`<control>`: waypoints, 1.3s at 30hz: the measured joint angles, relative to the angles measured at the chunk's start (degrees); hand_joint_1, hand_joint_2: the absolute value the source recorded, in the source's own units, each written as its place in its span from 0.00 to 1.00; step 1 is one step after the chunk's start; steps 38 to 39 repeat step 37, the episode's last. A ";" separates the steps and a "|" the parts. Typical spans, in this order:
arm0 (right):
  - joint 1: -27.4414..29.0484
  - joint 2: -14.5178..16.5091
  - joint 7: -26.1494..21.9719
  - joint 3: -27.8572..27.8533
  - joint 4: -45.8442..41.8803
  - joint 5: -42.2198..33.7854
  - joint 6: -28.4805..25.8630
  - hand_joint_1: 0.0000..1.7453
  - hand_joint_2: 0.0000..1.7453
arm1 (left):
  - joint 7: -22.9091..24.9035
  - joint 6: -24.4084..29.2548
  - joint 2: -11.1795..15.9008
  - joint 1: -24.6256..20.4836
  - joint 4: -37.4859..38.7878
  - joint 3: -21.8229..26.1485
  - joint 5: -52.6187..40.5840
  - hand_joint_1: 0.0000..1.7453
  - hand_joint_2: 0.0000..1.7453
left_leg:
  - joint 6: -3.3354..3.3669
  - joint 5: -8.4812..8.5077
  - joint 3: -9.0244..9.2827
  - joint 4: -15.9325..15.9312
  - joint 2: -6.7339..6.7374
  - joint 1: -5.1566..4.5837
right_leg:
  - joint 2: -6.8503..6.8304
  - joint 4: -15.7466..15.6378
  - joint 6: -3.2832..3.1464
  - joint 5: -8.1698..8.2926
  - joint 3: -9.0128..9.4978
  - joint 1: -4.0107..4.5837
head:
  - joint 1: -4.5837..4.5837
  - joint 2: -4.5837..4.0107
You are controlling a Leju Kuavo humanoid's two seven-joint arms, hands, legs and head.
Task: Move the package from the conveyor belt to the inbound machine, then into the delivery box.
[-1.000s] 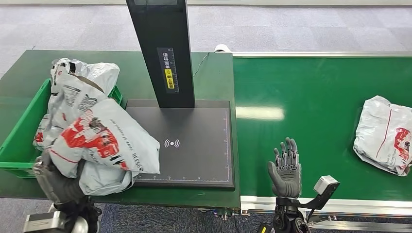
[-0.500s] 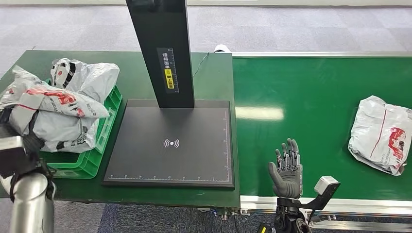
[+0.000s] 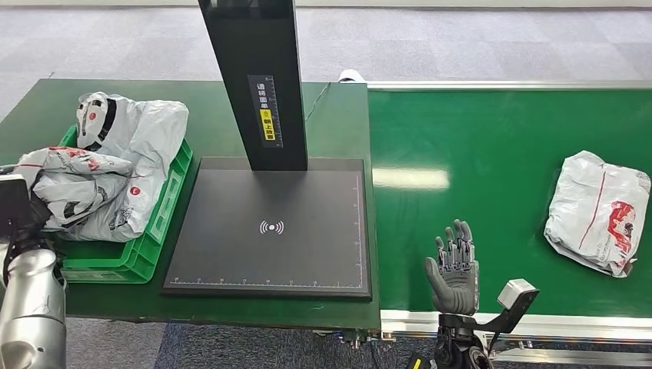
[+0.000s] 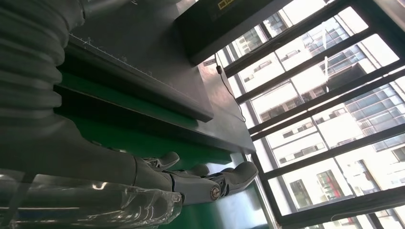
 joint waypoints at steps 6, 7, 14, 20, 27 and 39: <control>0.36 0.21 -0.01 -0.32 0.00 0.21 -0.26 0.00 1.00 | -1.18 -3.40 -1.79 0.77 -0.26 0.32 -0.93 0.00 1.00 | 0.00 0.00 0.00 0.00 -0.01 0.00 | -0.01 0.00 0.00 0.00 0.03 0.00 | 0.01 0.00; 0.46 0.24 -0.01 -0.34 0.00 0.27 -0.27 0.00 1.00 | -1.26 -4.58 -2.45 1.45 -1.72 0.25 -0.36 0.00 1.00 | 0.00 0.00 0.00 0.00 0.00 0.00 | 0.00 0.00 0.00 0.00 0.03 0.00 | 0.01 0.00; 0.72 0.26 -0.15 -0.44 0.00 0.35 -1.13 0.00 1.00 | -3.77 -6.97 -8.80 11.96 -21.50 -4.31 2.62 0.00 1.00 | 0.05 -0.06 -0.02 0.01 0.00 -0.05 | 0.00 -0.04 0.04 -0.03 0.01 -0.05 | 0.01 0.00; 1.37 0.50 -0.18 -0.67 0.00 -0.25 -1.93 0.00 1.00 | -8.39 6.50 -15.09 24.66 -40.91 -14.72 -0.21 0.00 1.00 | 0.13 -0.21 -0.02 0.00 0.04 -0.10 | 0.02 -0.07 0.08 -0.06 0.03 -0.11 | 0.00 0.00; 2.24 0.98 0.00 -1.17 -0.08 -1.60 -2.71 0.00 1.00 | -10.72 19.43 -19.67 36.35 -48.79 -24.75 3.03 0.00 1.00 | 0.14 -0.25 0.02 -0.01 -0.03 -0.09 | 0.00 -0.09 0.20 -0.16 0.10 -0.10 | 0.00 0.00; 3.70 3.04 1.46 -1.20 -2.15 -1.35 -2.34 0.00 1.00 | -10.71 14.38 -24.65 37.37 -43.82 -24.24 6.40 0.00 1.00 | 0.15 -0.24 0.11 -0.01 -0.02 -0.09 | 0.01 -0.09 0.21 -0.16 0.20 -0.10 | 0.01 0.00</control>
